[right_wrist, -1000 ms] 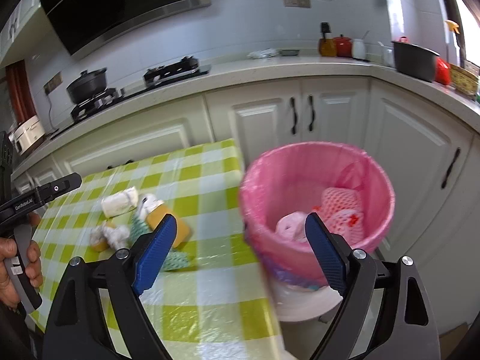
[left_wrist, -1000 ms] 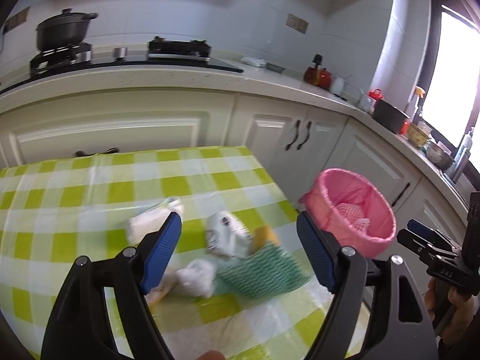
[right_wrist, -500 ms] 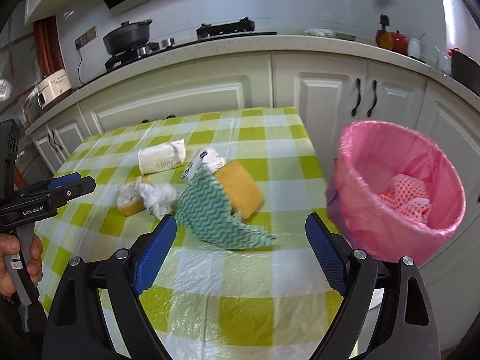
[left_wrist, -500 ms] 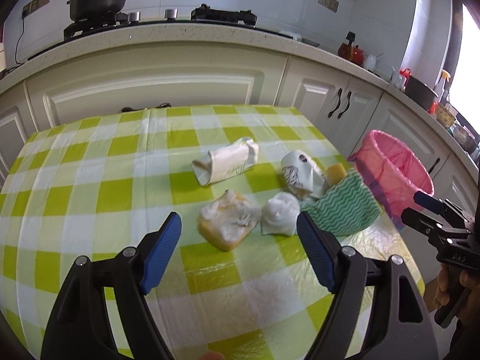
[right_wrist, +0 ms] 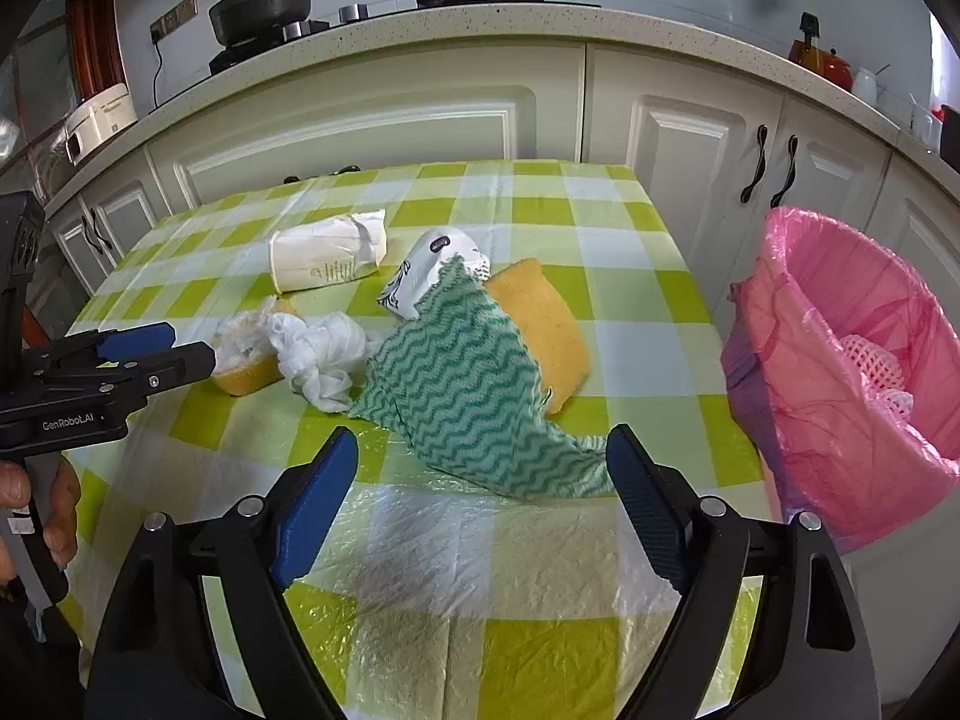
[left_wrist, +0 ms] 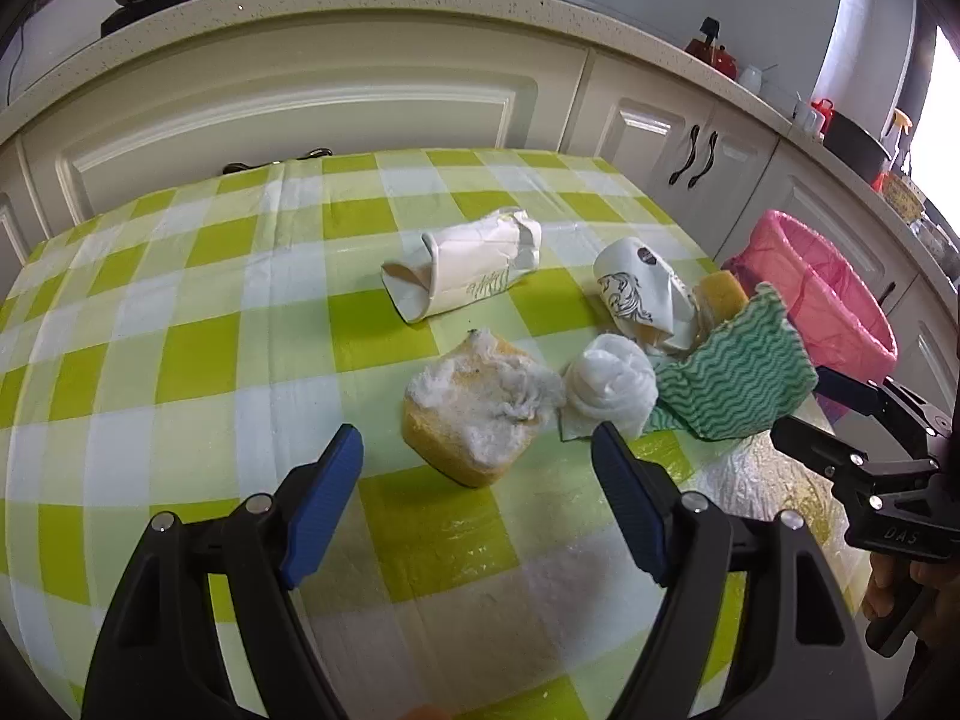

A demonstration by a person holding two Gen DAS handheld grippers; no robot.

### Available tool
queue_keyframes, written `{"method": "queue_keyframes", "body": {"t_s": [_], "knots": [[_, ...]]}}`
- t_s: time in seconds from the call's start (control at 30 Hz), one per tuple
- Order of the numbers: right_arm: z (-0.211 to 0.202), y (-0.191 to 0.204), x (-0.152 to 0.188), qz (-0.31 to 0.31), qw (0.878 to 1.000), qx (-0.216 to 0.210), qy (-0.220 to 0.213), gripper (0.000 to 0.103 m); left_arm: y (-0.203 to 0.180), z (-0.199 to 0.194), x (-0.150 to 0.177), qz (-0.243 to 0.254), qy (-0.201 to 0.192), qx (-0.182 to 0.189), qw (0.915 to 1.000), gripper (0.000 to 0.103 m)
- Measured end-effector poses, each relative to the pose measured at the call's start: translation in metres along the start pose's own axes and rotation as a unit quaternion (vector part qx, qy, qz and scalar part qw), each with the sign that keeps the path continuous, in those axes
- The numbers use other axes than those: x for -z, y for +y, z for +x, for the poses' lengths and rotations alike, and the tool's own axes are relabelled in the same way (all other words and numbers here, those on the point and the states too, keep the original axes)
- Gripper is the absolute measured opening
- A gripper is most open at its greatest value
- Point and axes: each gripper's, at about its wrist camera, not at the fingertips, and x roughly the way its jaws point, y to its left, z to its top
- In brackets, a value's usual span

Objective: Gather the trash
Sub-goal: 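Move both grippers back over the remaining items on the table, then grasp the green zigzag cloth with the right gripper while the left grasps the tissue-covered sponge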

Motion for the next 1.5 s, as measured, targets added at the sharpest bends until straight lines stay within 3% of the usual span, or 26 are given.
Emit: {"method": "queue_keyframes", "body": {"t_s": [0.2, 0.47, 0.57, 0.7, 1.07, 1.5], "knots": [[0.016, 0.004, -0.001, 0.001, 1.000, -0.002, 0.016, 0.069, 0.001, 0.019, -0.003, 0.012, 0.018, -0.006, 0.9997, 0.075], [0.034, 0.007, -0.002, -0.003, 0.999, -0.003, 0.038, 0.046, -0.002, 0.035, -0.010, 0.035, 0.025, -0.011, 0.9990, 0.075], [0.036, 0.008, 0.000, -0.004, 0.999, -0.008, 0.043, 0.037, -0.003, 0.039, -0.010, 0.039, 0.030, -0.007, 0.9988, 0.059], [0.033, 0.010, 0.002, -0.005, 0.999, -0.015, 0.039, 0.025, -0.003, 0.039, -0.009, 0.040, 0.029, -0.004, 0.9988, 0.053], [-0.002, 0.014, 0.000, -0.001, 0.999, -0.039, 0.013, 0.022, 0.005, 0.011, 0.000, 0.016, 0.019, -0.007, 0.9997, 0.049], [-0.052, 0.004, -0.014, 0.018, 0.998, -0.042, -0.036, 0.022, 0.003, -0.041, -0.006, 0.012, -0.021, -0.020, 0.9995, 0.049]]}}
